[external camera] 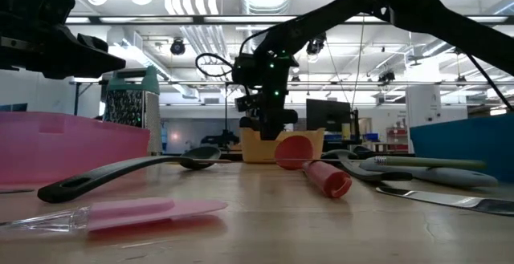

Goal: Pick & Place Kitchen Items
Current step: Put the orange spatula into the yellow bin

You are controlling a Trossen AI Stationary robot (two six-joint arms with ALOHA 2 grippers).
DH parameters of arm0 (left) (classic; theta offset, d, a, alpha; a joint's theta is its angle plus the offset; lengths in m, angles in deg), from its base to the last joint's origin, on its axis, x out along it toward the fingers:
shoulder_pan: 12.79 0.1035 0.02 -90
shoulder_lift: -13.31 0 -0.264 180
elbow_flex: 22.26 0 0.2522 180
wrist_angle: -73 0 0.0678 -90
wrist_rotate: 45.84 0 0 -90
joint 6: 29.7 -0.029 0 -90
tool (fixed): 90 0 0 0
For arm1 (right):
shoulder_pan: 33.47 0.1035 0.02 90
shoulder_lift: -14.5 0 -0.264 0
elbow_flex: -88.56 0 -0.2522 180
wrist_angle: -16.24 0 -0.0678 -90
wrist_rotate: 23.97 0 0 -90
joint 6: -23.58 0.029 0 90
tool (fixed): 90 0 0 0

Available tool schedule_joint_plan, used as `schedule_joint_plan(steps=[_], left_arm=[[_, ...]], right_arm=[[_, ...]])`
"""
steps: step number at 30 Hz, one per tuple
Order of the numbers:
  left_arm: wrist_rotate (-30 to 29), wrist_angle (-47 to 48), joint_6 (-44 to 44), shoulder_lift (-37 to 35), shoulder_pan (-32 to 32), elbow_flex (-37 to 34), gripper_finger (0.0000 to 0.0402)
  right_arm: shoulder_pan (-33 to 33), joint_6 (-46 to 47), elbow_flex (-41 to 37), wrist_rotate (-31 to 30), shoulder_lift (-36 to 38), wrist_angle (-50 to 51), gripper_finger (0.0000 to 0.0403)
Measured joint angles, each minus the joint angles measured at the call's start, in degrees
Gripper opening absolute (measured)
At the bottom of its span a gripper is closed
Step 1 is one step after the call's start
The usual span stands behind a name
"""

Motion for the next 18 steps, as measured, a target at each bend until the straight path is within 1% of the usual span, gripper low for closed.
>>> schedule_joint_plan(steps=[4,8,13,18], left_arm=[[0.00,0.00,0.00,0.00,-0.01,0.00,0.0023],[0.00,-0.02,0.00,0.00,-0.02,0.00,0.0023],[0.01,-0.02,0.00,0.00,-0.02,0.00,0.0023],[0.00,-0.02,0.00,0.00,0.00,0.01,0.0023]], right_arm=[[0.07,0.60,-0.04,-0.03,0.00,-1.80,0.0030],[0.07,2.58,-0.04,-0.48,0.00,-4.05,0.0063],[0.07,3.36,-0.04,-0.64,0.00,-4.03,0.0101],[0.07,5.27,0.31,-3.44,0.00,-3.66,0.0140]])
